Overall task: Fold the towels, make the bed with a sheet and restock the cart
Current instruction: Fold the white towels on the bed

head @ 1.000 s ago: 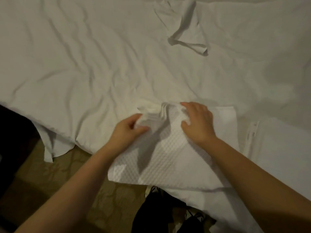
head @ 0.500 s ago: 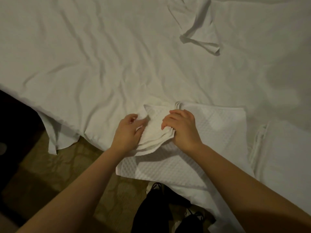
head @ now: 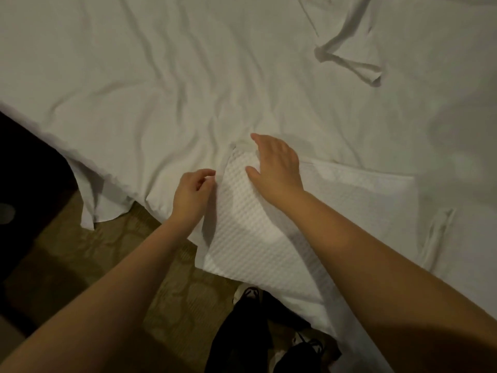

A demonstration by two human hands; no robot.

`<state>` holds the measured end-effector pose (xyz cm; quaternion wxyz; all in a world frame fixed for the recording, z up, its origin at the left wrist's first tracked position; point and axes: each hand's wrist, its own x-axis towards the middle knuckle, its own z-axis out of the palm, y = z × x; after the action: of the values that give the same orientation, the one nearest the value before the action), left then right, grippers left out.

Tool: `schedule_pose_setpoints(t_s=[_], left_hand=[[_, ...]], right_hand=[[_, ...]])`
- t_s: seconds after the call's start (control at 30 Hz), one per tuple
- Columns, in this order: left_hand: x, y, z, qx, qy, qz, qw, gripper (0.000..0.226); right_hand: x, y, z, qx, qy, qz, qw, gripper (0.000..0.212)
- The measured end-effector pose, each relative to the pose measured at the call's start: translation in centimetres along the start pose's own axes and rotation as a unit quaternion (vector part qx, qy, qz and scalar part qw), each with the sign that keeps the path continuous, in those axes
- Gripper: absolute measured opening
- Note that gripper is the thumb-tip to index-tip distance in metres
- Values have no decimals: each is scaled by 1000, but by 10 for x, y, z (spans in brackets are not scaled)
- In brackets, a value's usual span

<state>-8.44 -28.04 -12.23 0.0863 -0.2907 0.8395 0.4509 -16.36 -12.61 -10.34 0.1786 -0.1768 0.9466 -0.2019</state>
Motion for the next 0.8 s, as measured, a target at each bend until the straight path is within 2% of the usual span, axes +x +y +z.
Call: schedule_pose_setpoints(t_s=[0.1, 0.2, 0.3, 0.47, 0.57, 0.7, 0.8], left_hand=[[-18, -2, 2, -49, -26, -54, 997, 37], [-33, -3, 10, -50, -22, -70, 996, 38], [-35, -2, 14, -37, -17, -88, 995, 49], [-45, -14, 15, 31, -17, -85, 996, 47], [-60, -24, 19, 55, -33, -100, 993, 46], [-84, -30, 32, 90, -16, -132, 987, 58], [-96, -23, 40, 106, 7, -140, 984, 63]], right_hand=[[-3, 1, 12, -36, -26, 36, 998, 62], [-31, 11, 20, -36, -3, 56, 998, 61], [-64, 34, 23, -25, 30, 92, 995, 59], [-121, 88, 13, -50, 112, 230, 965, 67], [-149, 112, 7, -26, 110, 310, 944, 67], [-165, 121, 5, -23, 119, 324, 938, 64], [-174, 119, 5, -29, 94, 296, 950, 64]])
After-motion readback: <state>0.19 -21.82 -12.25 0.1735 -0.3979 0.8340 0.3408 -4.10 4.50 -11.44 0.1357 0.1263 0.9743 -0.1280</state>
